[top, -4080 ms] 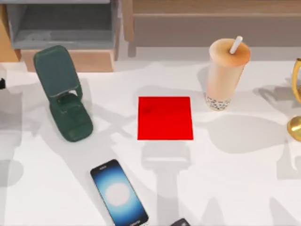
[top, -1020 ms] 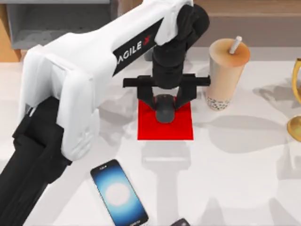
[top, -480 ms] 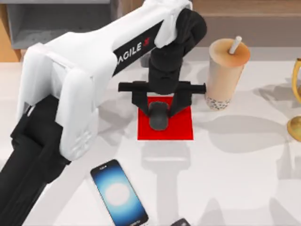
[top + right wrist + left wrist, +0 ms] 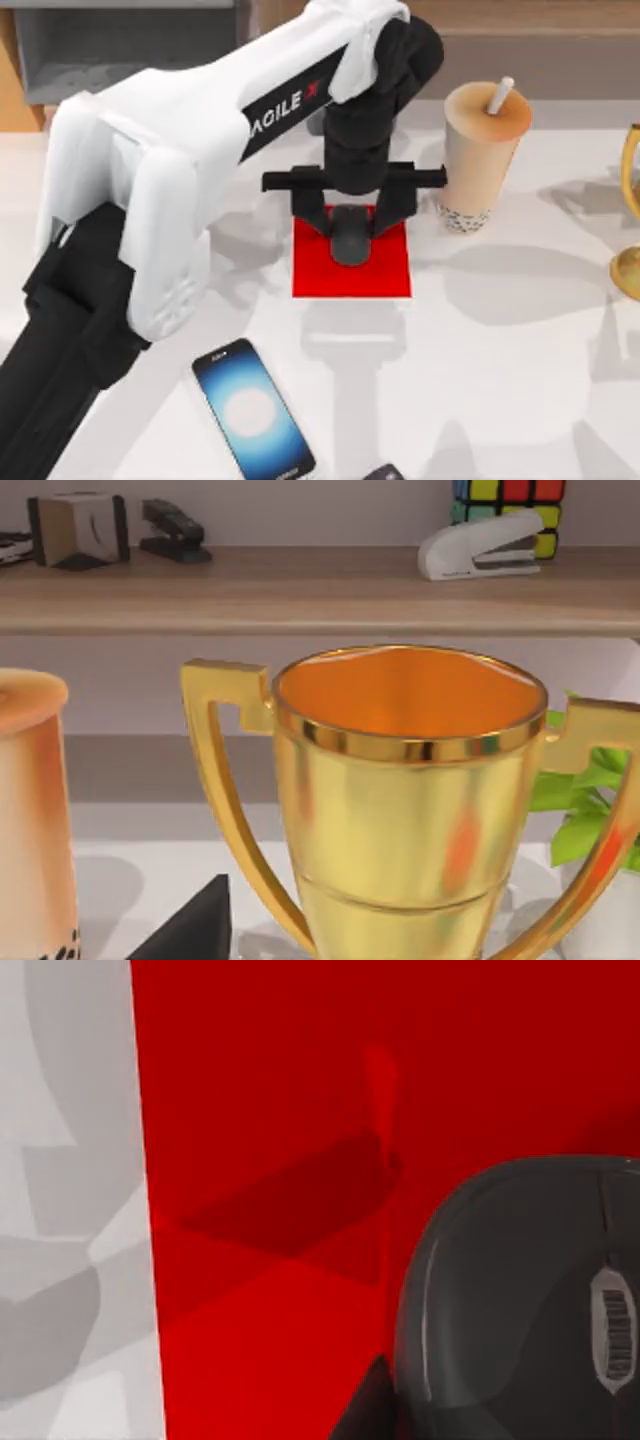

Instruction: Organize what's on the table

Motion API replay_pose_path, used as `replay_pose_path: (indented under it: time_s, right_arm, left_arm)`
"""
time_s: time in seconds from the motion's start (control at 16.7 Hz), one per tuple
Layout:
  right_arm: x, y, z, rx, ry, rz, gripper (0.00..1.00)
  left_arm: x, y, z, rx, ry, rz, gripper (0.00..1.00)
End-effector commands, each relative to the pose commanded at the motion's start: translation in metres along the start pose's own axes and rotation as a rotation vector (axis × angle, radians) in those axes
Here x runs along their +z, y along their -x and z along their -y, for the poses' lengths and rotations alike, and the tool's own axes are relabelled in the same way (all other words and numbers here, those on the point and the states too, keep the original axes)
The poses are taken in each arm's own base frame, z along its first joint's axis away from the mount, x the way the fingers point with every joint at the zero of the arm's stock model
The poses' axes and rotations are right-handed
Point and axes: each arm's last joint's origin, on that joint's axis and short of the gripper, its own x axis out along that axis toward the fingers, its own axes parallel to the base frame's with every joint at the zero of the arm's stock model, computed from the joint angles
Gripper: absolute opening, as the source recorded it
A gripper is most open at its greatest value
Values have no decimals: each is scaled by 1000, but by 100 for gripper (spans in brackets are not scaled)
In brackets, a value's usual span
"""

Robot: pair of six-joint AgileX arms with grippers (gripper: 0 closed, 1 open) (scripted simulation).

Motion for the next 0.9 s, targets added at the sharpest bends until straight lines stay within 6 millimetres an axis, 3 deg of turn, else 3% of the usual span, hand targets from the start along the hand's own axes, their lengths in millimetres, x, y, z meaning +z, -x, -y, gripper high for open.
replay_pose_path:
  time_s: [0.18,0.9]
  right_arm:
    - [0,0,0,0,0,0,100]
    - [0,0,0,0,0,0,100]
  left_arm:
    - [0,0,0,0,0,0,0]
    - [0,0,0,0,0,0,90]
